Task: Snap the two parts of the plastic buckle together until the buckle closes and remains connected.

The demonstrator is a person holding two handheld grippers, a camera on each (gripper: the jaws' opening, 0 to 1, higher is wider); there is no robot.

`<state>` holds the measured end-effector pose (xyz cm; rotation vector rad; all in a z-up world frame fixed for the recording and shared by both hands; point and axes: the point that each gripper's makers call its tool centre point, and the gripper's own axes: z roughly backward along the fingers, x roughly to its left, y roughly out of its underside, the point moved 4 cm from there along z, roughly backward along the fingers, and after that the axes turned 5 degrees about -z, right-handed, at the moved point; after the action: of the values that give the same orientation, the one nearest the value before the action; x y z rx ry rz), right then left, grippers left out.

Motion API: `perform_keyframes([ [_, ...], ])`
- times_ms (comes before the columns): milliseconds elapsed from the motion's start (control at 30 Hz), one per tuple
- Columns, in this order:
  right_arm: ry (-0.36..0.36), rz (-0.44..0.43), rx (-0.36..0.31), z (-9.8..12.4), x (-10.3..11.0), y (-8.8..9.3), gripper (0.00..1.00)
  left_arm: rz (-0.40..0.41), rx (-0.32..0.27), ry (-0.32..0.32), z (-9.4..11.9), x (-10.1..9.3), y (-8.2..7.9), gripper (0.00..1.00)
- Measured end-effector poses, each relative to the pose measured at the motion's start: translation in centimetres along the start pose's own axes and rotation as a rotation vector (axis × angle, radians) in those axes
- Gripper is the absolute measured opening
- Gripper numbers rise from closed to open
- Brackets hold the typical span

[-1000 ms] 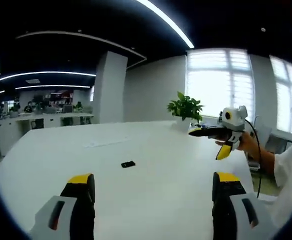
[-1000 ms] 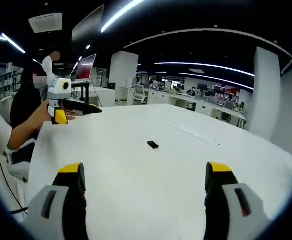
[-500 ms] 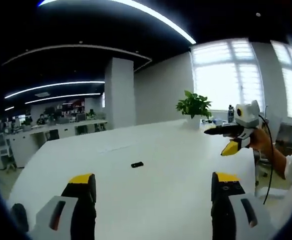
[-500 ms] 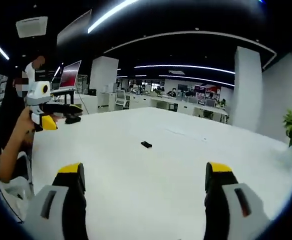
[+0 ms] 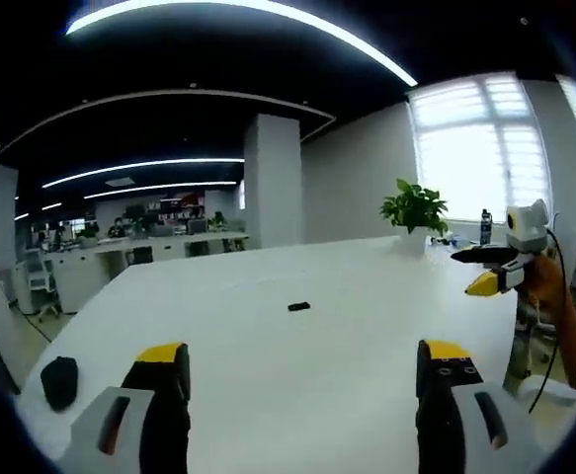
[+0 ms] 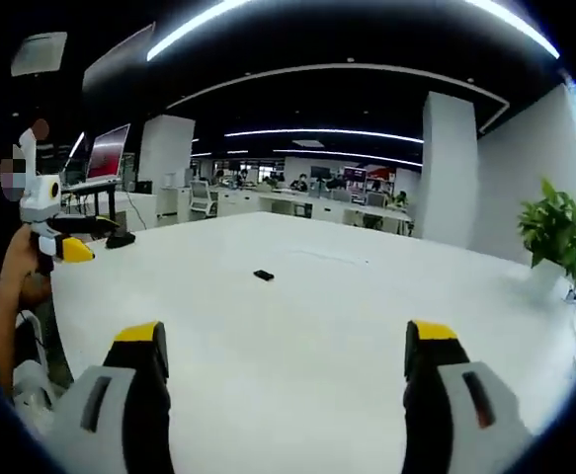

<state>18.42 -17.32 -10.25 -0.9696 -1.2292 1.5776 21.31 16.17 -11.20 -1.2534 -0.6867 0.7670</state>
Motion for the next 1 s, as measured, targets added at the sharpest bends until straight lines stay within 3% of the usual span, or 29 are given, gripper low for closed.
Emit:
perform_keyframes([
  [267, 0.019, -0.021, -0.015, 1.4, 0.2, 0.9, 1.0, 0.019, 0.0, -0.027, 1.4, 0.1, 1.2, 0.96],
  [500, 0.057, -0.069, -0.021, 2.3, -0.7, 2.1, 1.0, 0.047, -0.033, -0.066, 2.5, 0.5, 1.5, 0.96],
  [867, 0.052, -0.087, 0.002, 3.7, -1.1, 4.7, 0.99, 0.058, -0.005, -0.088, 3.9, 1.2, 3.8, 0.95],
  [1000, 0.119, -0.126, -0.006, 4.9, -2.5, 5.6, 0.97, 0.061, 0.001, -0.101, 4.3, 1.4, 4.2, 0.95],
])
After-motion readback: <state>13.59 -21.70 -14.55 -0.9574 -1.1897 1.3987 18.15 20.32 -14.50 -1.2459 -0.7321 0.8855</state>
